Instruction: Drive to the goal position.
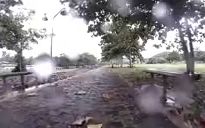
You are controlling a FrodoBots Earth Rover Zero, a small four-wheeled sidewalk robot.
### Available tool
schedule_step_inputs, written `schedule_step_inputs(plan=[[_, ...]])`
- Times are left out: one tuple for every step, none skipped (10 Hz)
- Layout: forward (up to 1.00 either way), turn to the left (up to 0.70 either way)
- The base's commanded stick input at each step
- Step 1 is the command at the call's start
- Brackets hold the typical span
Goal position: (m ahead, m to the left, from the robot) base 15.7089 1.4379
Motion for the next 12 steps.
schedule_step_inputs(plan=[[0.7,0.0],[0.7,0.0],[0.7,0.0],[0.7,0.0],[0.7,0.0],[0.7,0.0],[0.7,0.0],[0.7,0.0],[0.7,0.0],[0.7,0.0],[0.7,0.0],[0.7,0.0]])
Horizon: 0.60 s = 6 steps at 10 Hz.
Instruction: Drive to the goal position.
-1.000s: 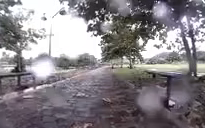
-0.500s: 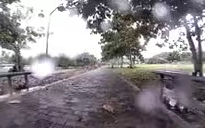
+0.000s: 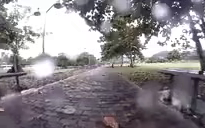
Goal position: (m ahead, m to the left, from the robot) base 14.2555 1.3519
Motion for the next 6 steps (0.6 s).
schedule_step_inputs(plan=[[0.7,0.0],[0.7,0.0],[0.7,0.0],[0.7,0.0],[0.7,0.0],[0.7,0.0]])
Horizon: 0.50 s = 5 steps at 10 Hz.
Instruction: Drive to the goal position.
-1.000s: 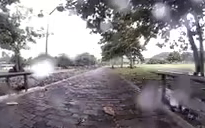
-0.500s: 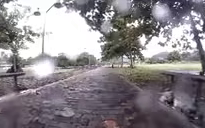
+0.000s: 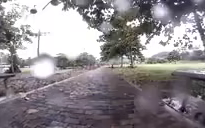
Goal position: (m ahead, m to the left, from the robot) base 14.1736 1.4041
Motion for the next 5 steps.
schedule_step_inputs(plan=[[0.7,0.0],[0.7,0.0],[0.7,0.0],[0.7,0.0],[0.7,0.0]])
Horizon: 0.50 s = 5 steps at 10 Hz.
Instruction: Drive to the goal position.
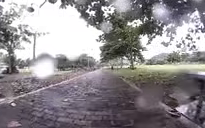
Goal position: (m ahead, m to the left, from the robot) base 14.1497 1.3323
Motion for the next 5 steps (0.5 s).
schedule_step_inputs(plan=[[0.7,0.0],[0.7,0.0],[0.7,0.0],[0.7,0.0],[0.7,0.0]])
